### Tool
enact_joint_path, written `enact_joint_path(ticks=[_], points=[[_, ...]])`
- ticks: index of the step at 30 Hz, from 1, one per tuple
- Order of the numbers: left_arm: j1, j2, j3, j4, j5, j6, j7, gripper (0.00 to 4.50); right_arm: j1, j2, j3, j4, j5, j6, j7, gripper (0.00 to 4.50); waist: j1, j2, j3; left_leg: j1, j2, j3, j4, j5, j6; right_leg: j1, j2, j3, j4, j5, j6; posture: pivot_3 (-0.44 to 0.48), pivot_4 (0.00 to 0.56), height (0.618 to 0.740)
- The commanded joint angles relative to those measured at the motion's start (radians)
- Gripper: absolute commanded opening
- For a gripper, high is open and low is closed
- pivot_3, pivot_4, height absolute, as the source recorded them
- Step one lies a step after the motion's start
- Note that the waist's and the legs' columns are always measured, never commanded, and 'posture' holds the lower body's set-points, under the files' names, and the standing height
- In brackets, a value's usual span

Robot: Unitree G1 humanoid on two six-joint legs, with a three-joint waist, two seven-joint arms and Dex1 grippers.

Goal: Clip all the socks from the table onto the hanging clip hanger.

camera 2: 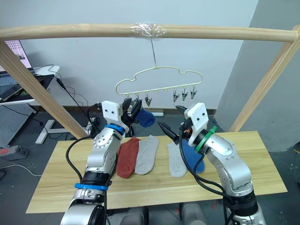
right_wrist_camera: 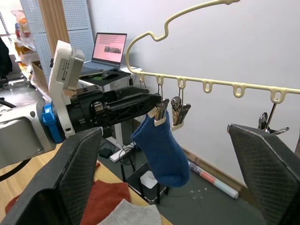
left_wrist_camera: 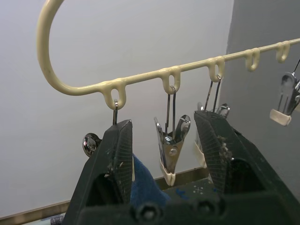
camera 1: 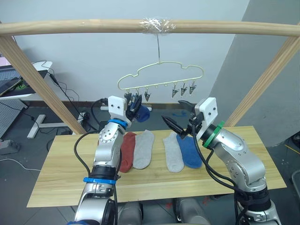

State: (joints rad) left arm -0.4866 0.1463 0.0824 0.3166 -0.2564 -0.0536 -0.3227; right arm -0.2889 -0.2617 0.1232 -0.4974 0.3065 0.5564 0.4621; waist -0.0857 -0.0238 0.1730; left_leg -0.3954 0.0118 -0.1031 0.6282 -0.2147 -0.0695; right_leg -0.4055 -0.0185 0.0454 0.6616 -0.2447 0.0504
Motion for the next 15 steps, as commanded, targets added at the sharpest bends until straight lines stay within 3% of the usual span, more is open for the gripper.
enact_joint_path(ticks=[1,15], points=[[-0.024,-0.010,-0.005,0.001,0.019,-0.037,-0.004,2.29,-0.017,-0.002,0.006,-0.054,0.003,-0.005,-0.011,4.50,0.000,0.000,0.000,0.000,0.000,0.000,0.000,0.000,0.000,0.000,0.000,0.000,0.000,0.000,0.000,-0.116,0.123,0.740],[-0.051,-0.031,-0.007,0.049,0.080,-0.086,0.049,2.29,0.005,-0.011,0.011,-0.074,0.012,0.014,-0.030,4.50,-0.001,0.000,0.000,0.000,0.000,0.000,0.000,0.000,0.000,0.000,0.000,0.000,0.000,0.000,0.000,-0.121,0.147,0.740]])
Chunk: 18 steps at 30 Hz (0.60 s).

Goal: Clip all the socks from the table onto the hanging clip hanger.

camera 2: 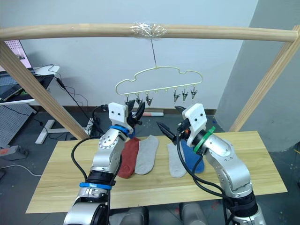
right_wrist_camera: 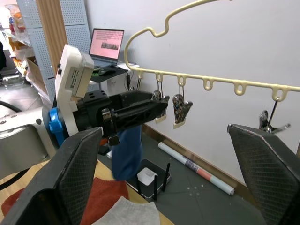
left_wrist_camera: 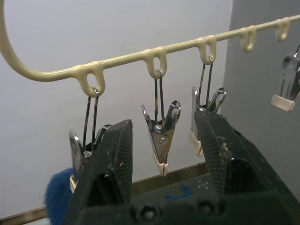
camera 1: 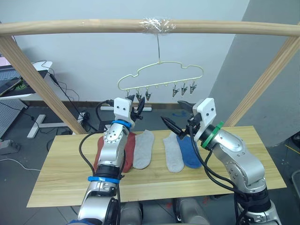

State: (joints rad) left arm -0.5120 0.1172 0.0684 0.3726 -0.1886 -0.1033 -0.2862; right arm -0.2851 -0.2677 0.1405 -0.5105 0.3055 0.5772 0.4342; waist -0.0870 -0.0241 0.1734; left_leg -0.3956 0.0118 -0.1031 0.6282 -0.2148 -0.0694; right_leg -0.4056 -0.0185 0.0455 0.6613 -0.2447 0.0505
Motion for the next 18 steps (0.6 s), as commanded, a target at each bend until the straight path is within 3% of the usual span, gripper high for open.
enact_joint_path(ticks=[1,18], points=[[-0.027,-0.002,0.008,-0.003,0.015,-0.040,0.015,2.29,0.001,-0.006,-0.006,-0.060,0.013,-0.007,-0.001,4.50,0.000,0.000,0.000,0.000,0.000,0.000,0.000,0.000,0.000,0.000,0.000,0.000,0.000,0.000,0.000,-0.121,0.147,0.740],[-0.046,-0.002,0.023,0.051,0.038,-0.077,0.056,2.29,-0.012,-0.014,-0.004,-0.058,0.013,-0.001,0.001,4.50,0.000,0.000,0.001,0.000,0.000,0.000,0.000,0.000,0.000,0.000,0.000,0.000,0.000,0.000,0.000,-0.125,0.157,0.740]])
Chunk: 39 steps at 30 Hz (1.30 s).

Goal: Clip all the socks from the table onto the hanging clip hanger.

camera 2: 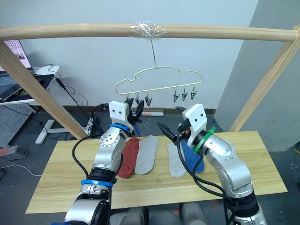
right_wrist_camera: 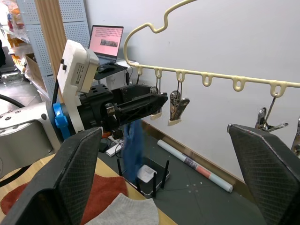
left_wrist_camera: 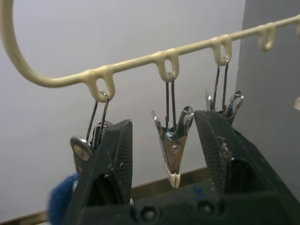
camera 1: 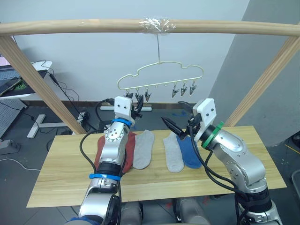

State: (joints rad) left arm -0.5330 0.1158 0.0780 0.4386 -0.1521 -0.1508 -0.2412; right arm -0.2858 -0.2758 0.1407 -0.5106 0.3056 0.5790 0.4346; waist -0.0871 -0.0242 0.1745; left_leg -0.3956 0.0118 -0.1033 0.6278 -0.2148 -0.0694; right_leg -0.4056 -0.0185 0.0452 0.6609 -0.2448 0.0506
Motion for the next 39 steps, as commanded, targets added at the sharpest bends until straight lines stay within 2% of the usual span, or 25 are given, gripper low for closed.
enact_joint_path(ticks=[1,22,28,30,35,39], points=[[-0.024,0.001,0.012,-0.015,0.002,-0.029,0.010,2.29,-0.011,-0.006,-0.005,-0.058,0.013,-0.002,0.001,4.50,0.000,0.000,0.000,0.000,0.000,0.000,0.000,0.000,0.000,0.000,0.000,0.000,0.000,0.000,0.000,-0.125,0.157,0.740],[-0.072,-0.014,0.009,0.037,-0.003,-0.061,0.003,2.29,-0.022,-0.009,-0.010,-0.051,0.018,0.006,0.001,4.50,0.000,0.000,0.002,-0.001,0.000,0.000,-0.001,0.000,0.000,0.000,0.000,0.000,-0.003,0.000,0.000,-0.130,0.158,0.740],[-0.075,-0.015,0.010,0.030,-0.009,-0.065,-0.009,0.61,-0.023,-0.008,-0.010,-0.045,0.019,0.005,0.002,4.50,0.000,0.000,0.002,-0.001,0.000,0.000,-0.001,0.000,0.000,0.000,0.000,0.000,-0.003,0.000,0.000,-0.124,0.160,0.740],[-0.077,-0.015,0.012,0.028,-0.009,-0.064,-0.011,0.29,-0.020,-0.008,-0.006,-0.041,0.015,0.001,0.003,4.50,0.000,0.000,0.002,-0.001,0.000,0.000,-0.001,0.000,0.000,-0.001,0.000,0.000,-0.003,0.000,0.000,-0.118,0.158,0.740],[-0.070,-0.006,0.014,0.010,-0.013,-0.051,-0.024,0.11,0.036,-0.043,0.043,0.000,-0.047,0.008,-0.003,4.50,0.000,0.000,0.002,-0.001,0.000,0.000,-0.002,0.000,0.000,-0.001,0.000,-0.001,-0.003,0.000,0.000,-0.108,0.158,0.740],[-0.047,0.010,0.011,-0.023,-0.030,0.001,-0.060,0.11,0.119,-0.098,0.102,0.163,-0.177,-0.001,-0.055,4.50,0.003,0.000,0.003,-0.002,0.000,0.000,-0.003,0.000,0.000,-0.001,0.000,-0.001,-0.005,0.000,0.000,-0.088,0.158,0.740]])
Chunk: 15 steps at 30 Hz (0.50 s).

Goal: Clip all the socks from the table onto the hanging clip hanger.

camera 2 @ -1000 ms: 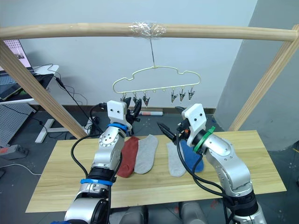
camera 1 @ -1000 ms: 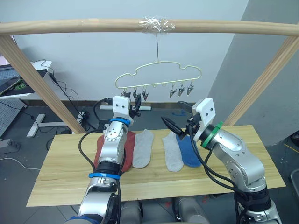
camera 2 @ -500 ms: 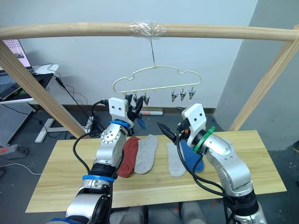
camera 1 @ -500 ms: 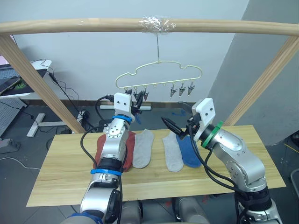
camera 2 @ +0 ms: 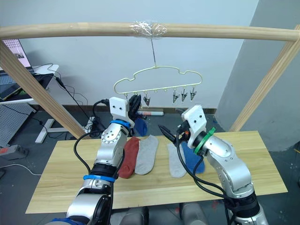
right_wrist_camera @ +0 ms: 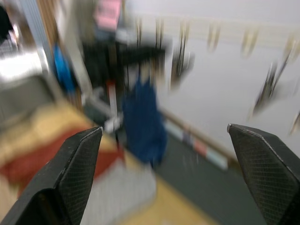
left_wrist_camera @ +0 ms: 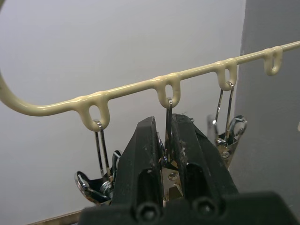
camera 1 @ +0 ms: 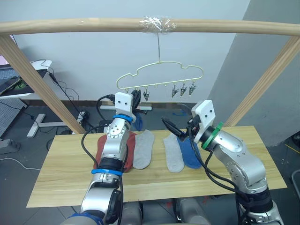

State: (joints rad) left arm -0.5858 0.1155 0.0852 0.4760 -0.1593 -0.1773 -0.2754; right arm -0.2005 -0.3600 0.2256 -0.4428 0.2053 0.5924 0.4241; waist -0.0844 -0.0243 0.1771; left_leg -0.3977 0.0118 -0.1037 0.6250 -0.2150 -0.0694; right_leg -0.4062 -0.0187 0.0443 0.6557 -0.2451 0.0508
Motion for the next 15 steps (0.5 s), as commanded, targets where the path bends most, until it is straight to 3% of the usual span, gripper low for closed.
enact_joint_path(ticks=[1,9,15], points=[[0.013,0.014,0.002,-0.074,-0.030,0.051,-0.036,0.11,0.044,-0.008,0.016,0.154,-0.095,-0.024,-0.064,4.50,0.001,0.000,0.000,0.000,0.000,0.000,0.000,0.000,0.000,0.000,0.000,0.000,0.000,0.000,0.000,-0.081,0.158,0.740],[0.090,0.052,0.002,-0.231,-0.080,0.206,-0.099,0.11,-0.061,0.128,-0.104,0.623,-0.137,-0.134,-0.222,4.50,-0.001,0.001,0.004,0.002,0.001,0.000,0.000,0.000,0.000,0.000,0.000,0.001,0.004,0.000,0.000,-0.020,0.160,0.740],[0.125,0.060,0.005,-0.305,-0.093,0.265,-0.092,0.11,-0.149,0.137,-0.095,0.893,-0.179,-0.199,-0.198,4.50,0.011,0.001,0.004,0.001,0.000,0.000,0.000,0.000,0.000,0.000,0.000,0.001,0.002,0.000,0.000,0.012,0.157,0.740]])
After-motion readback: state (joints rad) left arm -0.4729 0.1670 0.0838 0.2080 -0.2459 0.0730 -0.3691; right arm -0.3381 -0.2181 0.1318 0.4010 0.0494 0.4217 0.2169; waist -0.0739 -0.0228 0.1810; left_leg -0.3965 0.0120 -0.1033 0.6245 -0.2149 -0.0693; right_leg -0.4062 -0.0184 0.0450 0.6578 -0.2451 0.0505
